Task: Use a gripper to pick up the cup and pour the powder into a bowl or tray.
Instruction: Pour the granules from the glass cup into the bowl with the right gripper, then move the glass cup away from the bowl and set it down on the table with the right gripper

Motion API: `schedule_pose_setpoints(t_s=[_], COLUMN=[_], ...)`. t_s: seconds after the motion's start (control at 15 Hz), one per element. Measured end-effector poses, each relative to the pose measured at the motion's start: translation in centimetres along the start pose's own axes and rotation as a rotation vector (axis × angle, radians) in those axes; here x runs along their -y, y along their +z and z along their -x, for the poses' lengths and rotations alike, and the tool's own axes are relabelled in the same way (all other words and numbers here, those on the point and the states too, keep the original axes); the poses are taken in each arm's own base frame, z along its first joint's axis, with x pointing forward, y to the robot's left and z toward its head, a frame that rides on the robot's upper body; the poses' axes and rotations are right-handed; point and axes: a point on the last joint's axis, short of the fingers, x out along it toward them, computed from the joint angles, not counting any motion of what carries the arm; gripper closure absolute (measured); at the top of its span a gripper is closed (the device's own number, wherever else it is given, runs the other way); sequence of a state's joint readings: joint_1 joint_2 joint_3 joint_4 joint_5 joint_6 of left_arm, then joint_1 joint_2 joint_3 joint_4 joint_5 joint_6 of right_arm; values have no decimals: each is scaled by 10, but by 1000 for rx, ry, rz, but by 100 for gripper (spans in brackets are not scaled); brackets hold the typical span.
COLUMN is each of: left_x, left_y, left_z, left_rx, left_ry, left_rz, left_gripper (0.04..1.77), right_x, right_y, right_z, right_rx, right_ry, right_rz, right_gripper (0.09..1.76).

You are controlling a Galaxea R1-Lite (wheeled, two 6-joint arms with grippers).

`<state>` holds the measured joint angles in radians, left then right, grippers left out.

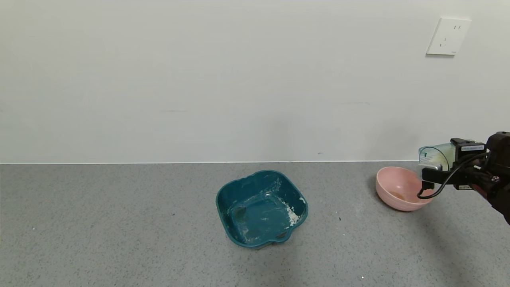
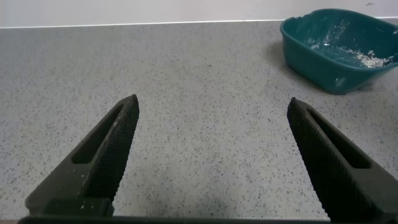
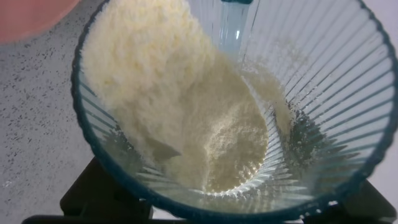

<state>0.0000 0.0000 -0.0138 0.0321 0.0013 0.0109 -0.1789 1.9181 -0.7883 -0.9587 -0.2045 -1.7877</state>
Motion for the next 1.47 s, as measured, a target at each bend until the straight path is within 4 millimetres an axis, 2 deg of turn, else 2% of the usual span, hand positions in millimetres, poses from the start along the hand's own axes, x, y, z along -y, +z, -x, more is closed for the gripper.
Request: schedule_pose_setpoints(t_s=[0.6,1.07,1.47], left_x=[0,0,0], left_y=[0,0,0], left_z=[0,0,0], left_rx=[0,0,0], left_ry=[0,0,0], left_rz=[0,0,0], left_gripper=[9,9,9], right_x=[12,21,36], right_y=[-12,-25,-22], right_z=[13,26,40], right_rx=[-23,-45,1], right_ry=[-37,-73,-122], right_rz=[-118,-456,-761], right_gripper=[51,51,51])
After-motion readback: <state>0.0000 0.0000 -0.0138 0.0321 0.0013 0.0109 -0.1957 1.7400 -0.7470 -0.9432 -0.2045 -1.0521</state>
